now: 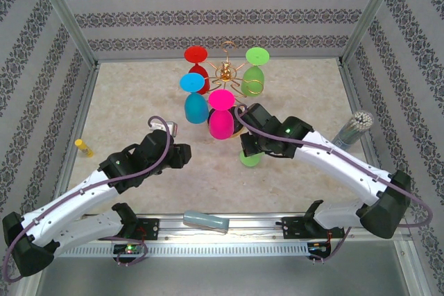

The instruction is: Take the wine glass off the wine glass rack

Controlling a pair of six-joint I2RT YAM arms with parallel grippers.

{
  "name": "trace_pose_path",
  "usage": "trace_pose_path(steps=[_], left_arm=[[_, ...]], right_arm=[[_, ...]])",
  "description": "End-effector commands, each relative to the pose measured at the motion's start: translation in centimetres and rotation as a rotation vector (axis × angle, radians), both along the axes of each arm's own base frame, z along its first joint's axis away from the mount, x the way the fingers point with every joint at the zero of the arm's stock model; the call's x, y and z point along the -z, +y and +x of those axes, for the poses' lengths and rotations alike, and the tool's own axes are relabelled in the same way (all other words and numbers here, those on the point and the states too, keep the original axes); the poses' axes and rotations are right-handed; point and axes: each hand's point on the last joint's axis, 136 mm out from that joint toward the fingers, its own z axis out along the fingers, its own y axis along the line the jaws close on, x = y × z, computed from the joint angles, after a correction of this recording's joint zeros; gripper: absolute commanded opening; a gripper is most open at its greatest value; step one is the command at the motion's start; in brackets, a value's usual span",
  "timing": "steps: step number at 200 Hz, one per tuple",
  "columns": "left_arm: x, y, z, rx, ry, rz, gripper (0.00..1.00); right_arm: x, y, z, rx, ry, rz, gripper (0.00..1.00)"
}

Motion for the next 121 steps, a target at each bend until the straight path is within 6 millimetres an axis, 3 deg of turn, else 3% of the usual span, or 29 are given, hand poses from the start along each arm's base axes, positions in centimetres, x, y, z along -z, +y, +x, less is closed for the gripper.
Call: trace_pose_path(steps=[1, 121], left_arm=[[-0.5, 0.9, 0.5, -0.022, -0.028, 0.024, 0.45], [-0.1, 1.7, 0.8, -0.056, -0.024, 0.016, 0.44]], right_arm=[[-0.7, -0.1, 1.1, 0.0, -0.031, -0.024, 0.0], [1.1, 0.3, 3.0, 0.0, -0.015, -0.069, 0.0]])
